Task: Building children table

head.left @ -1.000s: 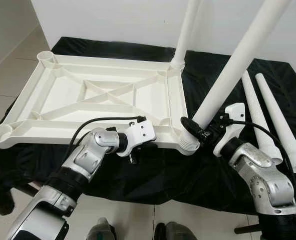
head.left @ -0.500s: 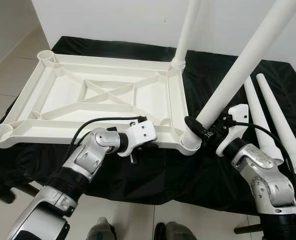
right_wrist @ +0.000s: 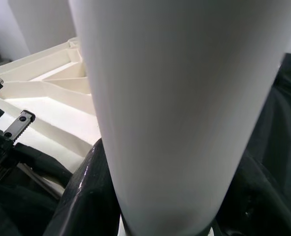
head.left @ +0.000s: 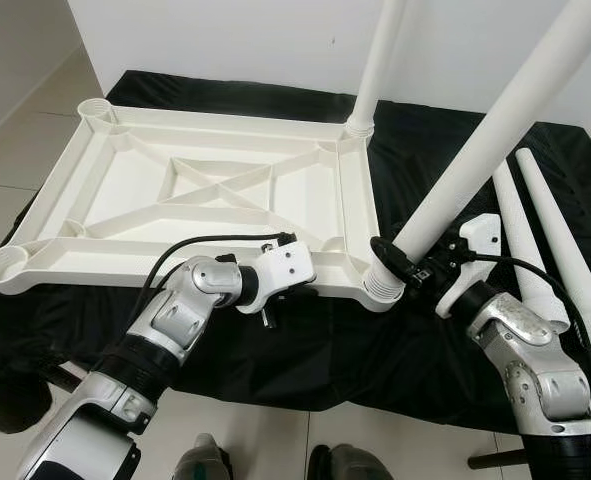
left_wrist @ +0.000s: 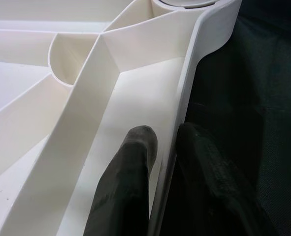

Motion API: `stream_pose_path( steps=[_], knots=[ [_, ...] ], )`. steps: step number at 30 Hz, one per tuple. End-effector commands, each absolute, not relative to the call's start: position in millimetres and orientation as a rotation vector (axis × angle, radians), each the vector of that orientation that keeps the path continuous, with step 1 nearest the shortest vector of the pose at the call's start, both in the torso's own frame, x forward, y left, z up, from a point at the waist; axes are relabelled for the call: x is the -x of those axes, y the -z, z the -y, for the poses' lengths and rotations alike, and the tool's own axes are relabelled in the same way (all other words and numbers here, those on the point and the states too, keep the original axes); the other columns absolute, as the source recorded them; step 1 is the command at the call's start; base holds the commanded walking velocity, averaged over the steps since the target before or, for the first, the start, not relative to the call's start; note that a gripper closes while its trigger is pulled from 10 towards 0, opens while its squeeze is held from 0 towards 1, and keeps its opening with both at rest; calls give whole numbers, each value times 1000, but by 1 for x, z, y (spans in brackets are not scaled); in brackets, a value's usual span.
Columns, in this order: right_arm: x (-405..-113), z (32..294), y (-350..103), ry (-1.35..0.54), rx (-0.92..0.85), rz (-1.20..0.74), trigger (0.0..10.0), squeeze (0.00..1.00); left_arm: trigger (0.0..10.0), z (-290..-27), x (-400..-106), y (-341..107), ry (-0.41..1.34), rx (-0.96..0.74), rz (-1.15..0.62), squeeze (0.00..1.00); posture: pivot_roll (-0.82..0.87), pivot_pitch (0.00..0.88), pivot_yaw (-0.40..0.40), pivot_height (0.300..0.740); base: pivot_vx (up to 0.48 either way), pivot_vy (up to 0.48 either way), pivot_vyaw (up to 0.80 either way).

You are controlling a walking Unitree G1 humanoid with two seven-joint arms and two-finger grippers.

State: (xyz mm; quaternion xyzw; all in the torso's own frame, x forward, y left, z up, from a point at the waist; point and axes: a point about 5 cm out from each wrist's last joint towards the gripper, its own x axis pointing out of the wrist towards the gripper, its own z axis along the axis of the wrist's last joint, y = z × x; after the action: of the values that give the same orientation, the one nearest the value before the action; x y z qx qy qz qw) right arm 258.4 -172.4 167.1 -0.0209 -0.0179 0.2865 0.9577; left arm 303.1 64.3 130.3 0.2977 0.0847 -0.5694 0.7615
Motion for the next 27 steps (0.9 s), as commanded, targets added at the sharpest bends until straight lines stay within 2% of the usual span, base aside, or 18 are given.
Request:
stream_pose_path(
  steps=[1,10,27],
  knots=[
    [-254,172,-145,-578,43,-62,10000,0,10000,-72,-311,-139,1125,-664,-135,0,-40,71,-31,740,0,0,0],
    [-252,174,-136,-568,53,-89,10000,0,10000,-72,-311,-140,1125,-663,-134,0,-42,71,-28,740,0,0,0],
    [-243,156,-138,-691,55,-43,10000,0,10000,-71,-311,-142,1124,-663,-128,0,-41,73,-27,740,0,0,0]
  ],
)
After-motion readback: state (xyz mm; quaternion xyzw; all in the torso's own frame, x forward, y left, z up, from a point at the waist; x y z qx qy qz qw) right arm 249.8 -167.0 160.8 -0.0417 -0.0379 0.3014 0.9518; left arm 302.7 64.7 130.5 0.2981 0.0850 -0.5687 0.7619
